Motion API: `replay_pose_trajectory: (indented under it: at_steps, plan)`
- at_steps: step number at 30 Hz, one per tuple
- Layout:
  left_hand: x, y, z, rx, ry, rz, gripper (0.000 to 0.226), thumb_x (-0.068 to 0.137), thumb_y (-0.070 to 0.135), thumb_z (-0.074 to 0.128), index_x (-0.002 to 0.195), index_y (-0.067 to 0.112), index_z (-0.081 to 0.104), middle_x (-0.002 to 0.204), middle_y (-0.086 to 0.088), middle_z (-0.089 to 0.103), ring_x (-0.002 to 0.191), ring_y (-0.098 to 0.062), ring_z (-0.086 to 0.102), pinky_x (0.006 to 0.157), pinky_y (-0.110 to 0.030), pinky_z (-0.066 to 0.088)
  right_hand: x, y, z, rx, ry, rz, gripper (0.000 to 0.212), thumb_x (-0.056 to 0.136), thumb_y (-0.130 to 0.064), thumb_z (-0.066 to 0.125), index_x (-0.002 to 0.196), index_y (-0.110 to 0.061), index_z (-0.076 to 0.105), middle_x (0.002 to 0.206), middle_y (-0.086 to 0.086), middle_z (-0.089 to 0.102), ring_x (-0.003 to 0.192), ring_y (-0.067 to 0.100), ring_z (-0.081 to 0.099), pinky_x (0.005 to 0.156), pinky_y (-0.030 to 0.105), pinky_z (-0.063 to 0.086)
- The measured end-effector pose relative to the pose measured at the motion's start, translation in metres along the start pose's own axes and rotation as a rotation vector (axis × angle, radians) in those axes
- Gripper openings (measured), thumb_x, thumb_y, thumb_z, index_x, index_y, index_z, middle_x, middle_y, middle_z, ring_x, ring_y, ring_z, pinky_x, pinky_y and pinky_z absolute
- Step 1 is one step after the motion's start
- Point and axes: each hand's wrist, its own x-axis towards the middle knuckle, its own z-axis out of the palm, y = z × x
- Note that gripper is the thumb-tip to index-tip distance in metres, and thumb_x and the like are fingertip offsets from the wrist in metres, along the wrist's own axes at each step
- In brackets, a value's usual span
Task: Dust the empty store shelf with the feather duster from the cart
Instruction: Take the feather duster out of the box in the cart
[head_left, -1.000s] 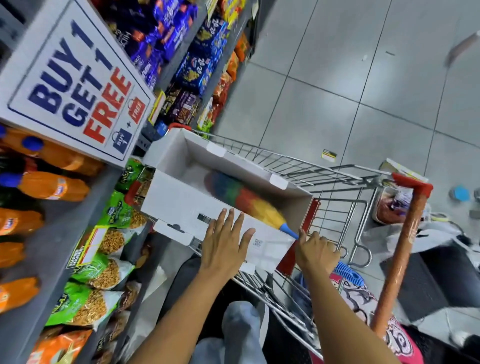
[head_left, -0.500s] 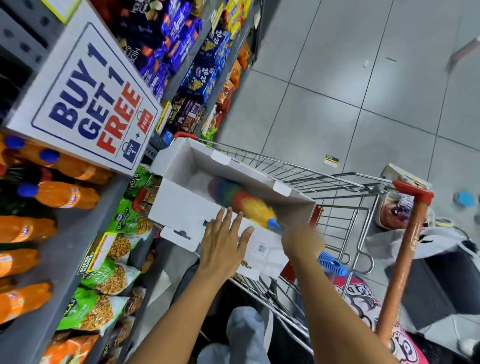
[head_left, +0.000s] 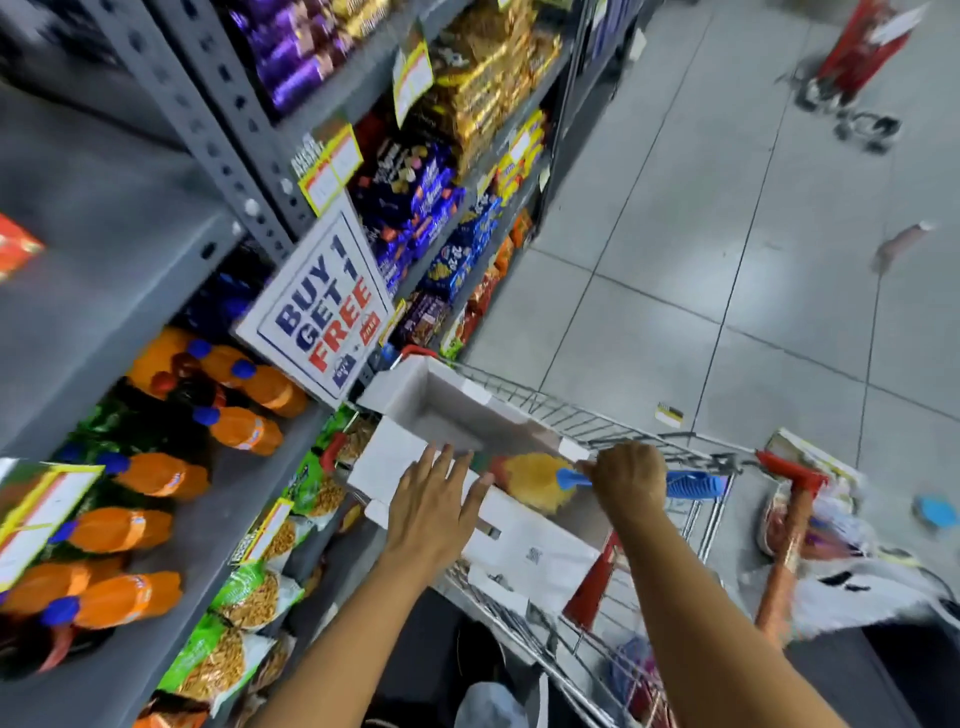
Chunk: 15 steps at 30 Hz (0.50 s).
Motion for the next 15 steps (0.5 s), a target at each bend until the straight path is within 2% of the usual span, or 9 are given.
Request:
replay_pose_trajectory:
  at_steps: [5,8,13,15]
  plan:
    - [-0.016,0.02,-0.061,0.049,0.085,0.049,0.056,0.096,0.046,0.02,0.145,0.021,0.017,0.158,-0.002,0.014,0.145,-0.017,0.003,0.117,-0.035,0.009,-0.037,0.069,-0.06,0.067,0.166,-0.033,0.045,0.099,-0.042,0.031,0.111,-0.018,0.066,0.115,0.004,0.068,0.109,0.025,0.062,0.087,0.032,0.048]
    - [-0.022,0.034,-0.105,0.079,0.167,0.099,0.058,0.094,0.05,0.016,0.145,0.021,0.019,0.157,-0.001,0.015,0.145,-0.016,0.002,0.117,-0.035,0.009,-0.06,0.111,-0.093,0.06,0.264,-0.036,0.056,0.098,-0.05,0.025,0.104,-0.015,0.068,0.111,0.006,0.069,0.104,0.026,0.064,0.086,0.034,0.049]
    - [-0.034,0.059,-0.186,0.091,0.286,0.174,0.062,0.091,0.053,0.014,0.143,0.022,0.025,0.156,-0.003,0.021,0.145,-0.016,0.008,0.117,-0.032,0.005,-0.101,0.161,-0.152,0.03,0.386,-0.087,0.058,0.097,-0.049,0.021,0.092,-0.017,0.069,0.101,0.007,0.071,0.096,0.027,0.065,0.082,0.036,0.049]
    - [-0.043,0.068,-0.219,0.062,0.325,0.205,0.058,0.093,0.052,0.021,0.142,0.022,0.028,0.155,-0.002,0.024,0.144,-0.015,0.009,0.117,-0.033,0.005,-0.118,0.174,-0.174,0.045,0.456,-0.091,0.056,0.097,-0.048,0.023,0.084,-0.016,0.068,0.095,0.007,0.071,0.089,0.028,0.066,0.078,0.035,0.048]
